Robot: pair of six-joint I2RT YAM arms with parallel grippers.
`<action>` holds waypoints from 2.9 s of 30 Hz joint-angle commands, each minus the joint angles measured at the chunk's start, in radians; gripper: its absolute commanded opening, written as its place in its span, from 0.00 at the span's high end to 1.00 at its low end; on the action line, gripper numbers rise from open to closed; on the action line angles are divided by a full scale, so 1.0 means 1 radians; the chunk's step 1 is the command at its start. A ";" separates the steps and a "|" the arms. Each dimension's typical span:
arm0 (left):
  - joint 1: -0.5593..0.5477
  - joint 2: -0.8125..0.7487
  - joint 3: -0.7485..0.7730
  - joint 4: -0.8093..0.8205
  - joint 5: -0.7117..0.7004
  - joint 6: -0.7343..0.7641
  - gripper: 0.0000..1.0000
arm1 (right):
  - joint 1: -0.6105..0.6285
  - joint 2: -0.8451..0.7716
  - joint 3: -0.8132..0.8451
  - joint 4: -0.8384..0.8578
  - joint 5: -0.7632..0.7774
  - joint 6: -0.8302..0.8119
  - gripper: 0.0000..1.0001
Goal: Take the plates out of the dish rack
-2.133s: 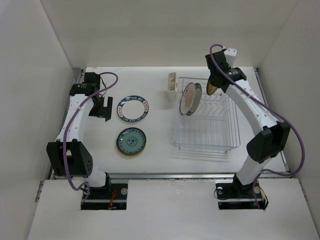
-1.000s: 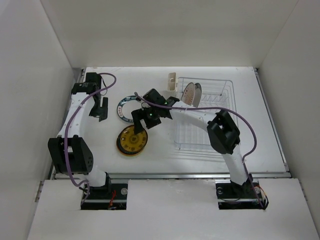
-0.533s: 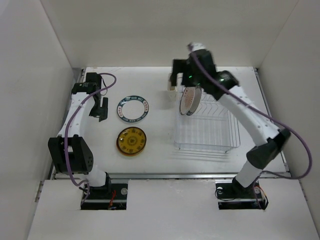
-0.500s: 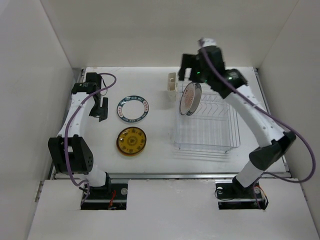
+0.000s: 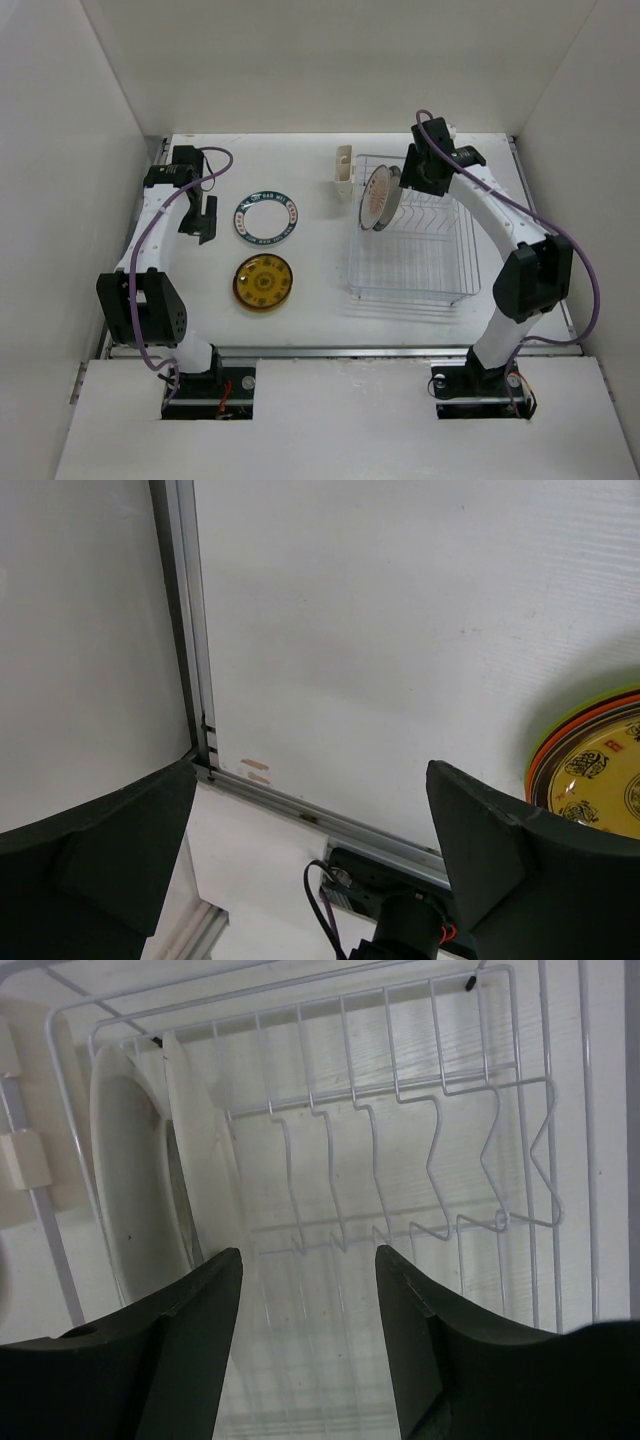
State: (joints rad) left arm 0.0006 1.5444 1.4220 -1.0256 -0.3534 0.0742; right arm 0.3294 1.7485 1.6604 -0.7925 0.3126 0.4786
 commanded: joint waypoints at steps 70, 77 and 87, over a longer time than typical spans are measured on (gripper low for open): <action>-0.045 0.082 0.356 -0.099 0.726 0.130 0.10 | 0.183 -0.097 0.170 0.312 -0.511 -0.150 1.00; -0.045 0.174 0.356 -0.032 0.879 0.130 0.13 | 0.197 0.120 0.180 0.548 -0.876 -0.072 1.00; -0.018 0.269 0.253 0.168 0.973 0.108 0.21 | 0.197 0.235 0.128 0.694 -1.023 -0.021 1.00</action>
State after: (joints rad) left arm -0.0383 1.7855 1.6894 -0.9398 0.5533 0.1825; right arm 0.5304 2.0129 1.7752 -0.2718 -0.6048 0.4313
